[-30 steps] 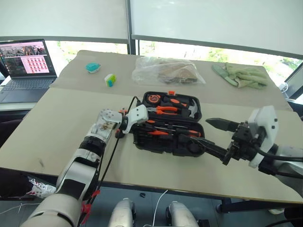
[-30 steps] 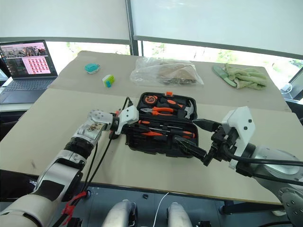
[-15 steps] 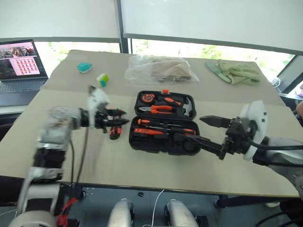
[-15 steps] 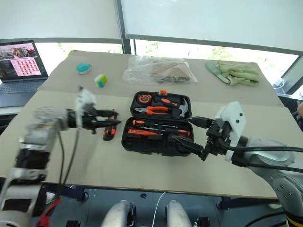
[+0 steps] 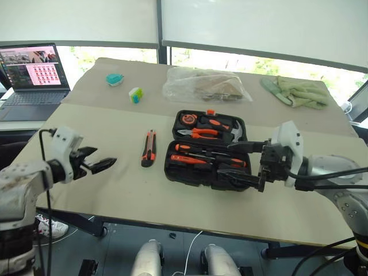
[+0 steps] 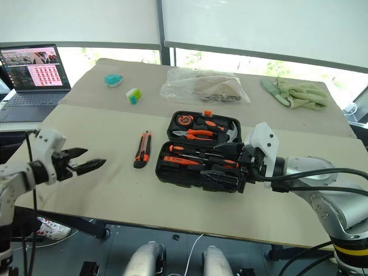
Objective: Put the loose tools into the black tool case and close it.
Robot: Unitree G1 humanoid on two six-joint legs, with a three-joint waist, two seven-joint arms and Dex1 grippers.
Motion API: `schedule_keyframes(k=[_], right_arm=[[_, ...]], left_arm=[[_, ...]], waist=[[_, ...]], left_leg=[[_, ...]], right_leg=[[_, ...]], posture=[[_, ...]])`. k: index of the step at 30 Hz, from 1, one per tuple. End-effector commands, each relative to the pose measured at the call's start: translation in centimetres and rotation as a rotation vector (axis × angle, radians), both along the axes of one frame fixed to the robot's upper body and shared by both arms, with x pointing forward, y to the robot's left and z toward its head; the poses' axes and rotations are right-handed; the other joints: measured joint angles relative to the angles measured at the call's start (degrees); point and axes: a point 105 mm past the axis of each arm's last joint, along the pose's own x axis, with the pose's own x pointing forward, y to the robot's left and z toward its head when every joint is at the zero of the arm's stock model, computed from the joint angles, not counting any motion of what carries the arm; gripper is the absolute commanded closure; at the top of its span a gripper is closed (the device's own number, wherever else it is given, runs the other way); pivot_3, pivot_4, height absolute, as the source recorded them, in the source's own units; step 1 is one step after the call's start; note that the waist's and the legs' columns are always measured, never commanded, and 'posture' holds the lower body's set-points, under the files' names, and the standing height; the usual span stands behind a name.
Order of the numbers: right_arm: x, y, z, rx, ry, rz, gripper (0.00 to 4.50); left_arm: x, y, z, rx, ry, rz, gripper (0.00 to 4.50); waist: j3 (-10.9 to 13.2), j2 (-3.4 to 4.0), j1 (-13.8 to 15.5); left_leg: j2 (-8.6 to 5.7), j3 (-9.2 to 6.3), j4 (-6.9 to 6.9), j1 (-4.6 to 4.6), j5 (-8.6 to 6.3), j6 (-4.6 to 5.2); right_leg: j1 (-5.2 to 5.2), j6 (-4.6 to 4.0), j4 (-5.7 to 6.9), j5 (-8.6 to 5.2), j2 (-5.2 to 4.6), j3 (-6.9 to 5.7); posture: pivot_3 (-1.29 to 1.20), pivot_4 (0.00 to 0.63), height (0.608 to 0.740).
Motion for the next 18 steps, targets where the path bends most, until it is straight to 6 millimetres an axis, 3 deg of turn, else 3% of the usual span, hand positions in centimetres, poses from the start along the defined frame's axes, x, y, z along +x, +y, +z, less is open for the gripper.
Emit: schedule_keyframes(k=[1,3,7,14,18], right_arm=[[-0.9,0.4,1.2,0.016,-0.055,0.019,0.0],[-1.2,0.4,1.0,0.023,-0.051,0.008,0.0],[-1.7,0.6,0.7,0.041,-0.044,-0.004,0.0],[-1.6,0.8,0.7,0.093,-0.071,-0.077,0.0],[-1.5,1.1,0.5,0.11,-0.073,-0.093,0.0]], left_arm=[[2.5,-3.1,0.2,-0.02,0.096,0.043,0.06],[4.2,-3.7,0.2,0.026,0.147,0.12,0.06],[5.9,-4.8,0.1,0.071,0.226,0.169,0.06],[6.2,-8.1,-3.3,0.122,0.425,0.101,0.06],[5.9,-8.0,-5.8,0.165,0.512,0.115,0.06]], waist=[[0.0,-0.03,0.0],[0.1,-0.09,-0.1],[0.1,-0.14,-1.2],[0.1,-0.16,-1.5],[0.1,-0.15,-1.4]], left_leg=[[-0.08,0.01,0.0,-0.02,0.0,0.0],[-0.13,0.01,0.0,-0.04,0.01,0.01],[-0.13,-0.07,-0.12,-0.05,0.01,0.01],[-0.2,-0.12,-0.19,-0.06,0.01,0.01],[-0.24,-0.1,-0.19,-0.07,0.01,0.01]], right_leg=[[-0.01,0.01,0.01,0.01,0.04,0.0],[-0.02,0.02,0.05,0.01,0.08,-0.01],[-0.08,0.02,0.04,0.01,0.16,0.1],[-0.13,0.03,0.03,0.0,0.11,0.11],[-0.13,0.03,0.04,0.0,0.08,0.11]], posture=[[0.0,0.15,0.74],[0.0,0.15,0.74],[0.0,0.15,0.74],[0.0,0.15,0.74],[0.0,0.15,0.74]])
